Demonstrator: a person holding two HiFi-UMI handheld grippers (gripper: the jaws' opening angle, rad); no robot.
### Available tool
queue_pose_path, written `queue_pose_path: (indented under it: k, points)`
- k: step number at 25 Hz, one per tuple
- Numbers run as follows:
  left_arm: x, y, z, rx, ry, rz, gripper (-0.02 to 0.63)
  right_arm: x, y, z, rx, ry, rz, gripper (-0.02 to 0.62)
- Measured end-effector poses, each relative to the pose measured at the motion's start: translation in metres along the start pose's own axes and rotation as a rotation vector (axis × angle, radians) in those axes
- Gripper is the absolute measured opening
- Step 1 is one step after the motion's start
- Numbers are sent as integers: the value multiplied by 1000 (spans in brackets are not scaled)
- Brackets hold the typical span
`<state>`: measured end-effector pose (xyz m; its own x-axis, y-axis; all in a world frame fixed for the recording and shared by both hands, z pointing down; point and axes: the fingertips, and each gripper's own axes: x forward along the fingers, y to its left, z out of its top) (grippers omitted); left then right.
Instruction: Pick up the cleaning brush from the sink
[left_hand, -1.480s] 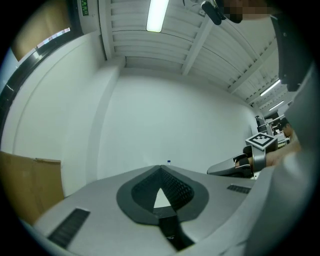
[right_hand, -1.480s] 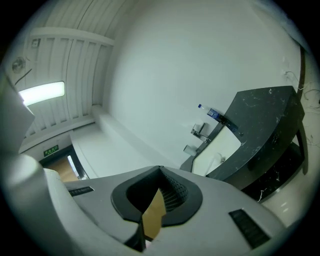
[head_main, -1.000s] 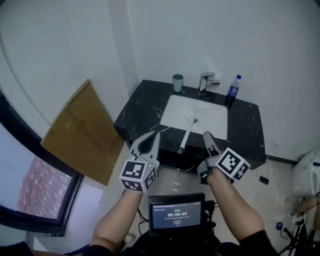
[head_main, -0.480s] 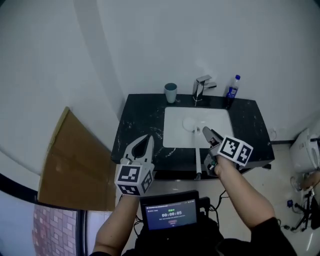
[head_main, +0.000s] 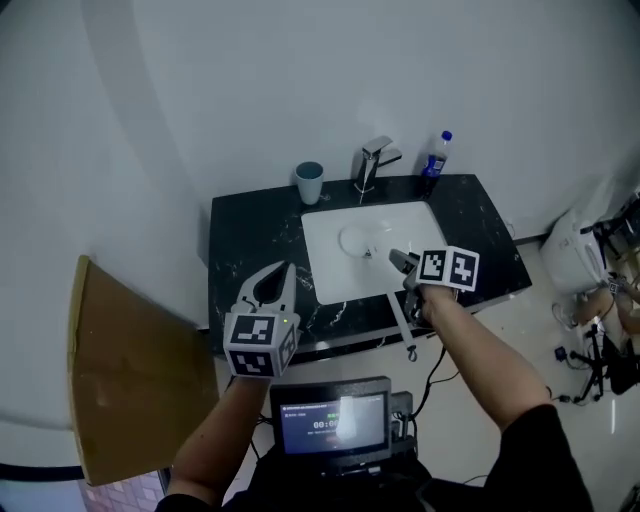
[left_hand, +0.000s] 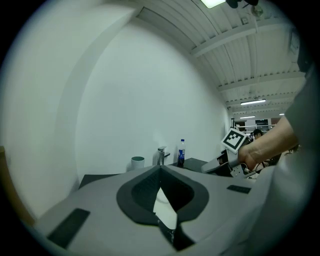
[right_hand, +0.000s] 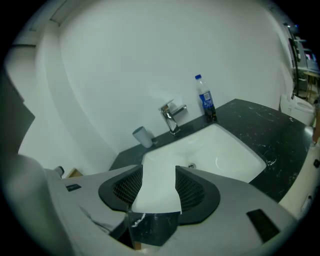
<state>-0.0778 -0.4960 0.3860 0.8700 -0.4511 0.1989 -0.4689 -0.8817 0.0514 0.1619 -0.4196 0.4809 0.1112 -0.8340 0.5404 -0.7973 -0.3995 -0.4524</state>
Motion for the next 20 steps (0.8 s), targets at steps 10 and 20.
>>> queue_pose_path:
  k: [10,20]
  points:
    - [50,20,-13,-34,52,-93,9,86,-42,-58,-104,426,-120,190]
    - [98,69,-50,-34,118,-138,9,146,-70,-97,-120,699,-200,189]
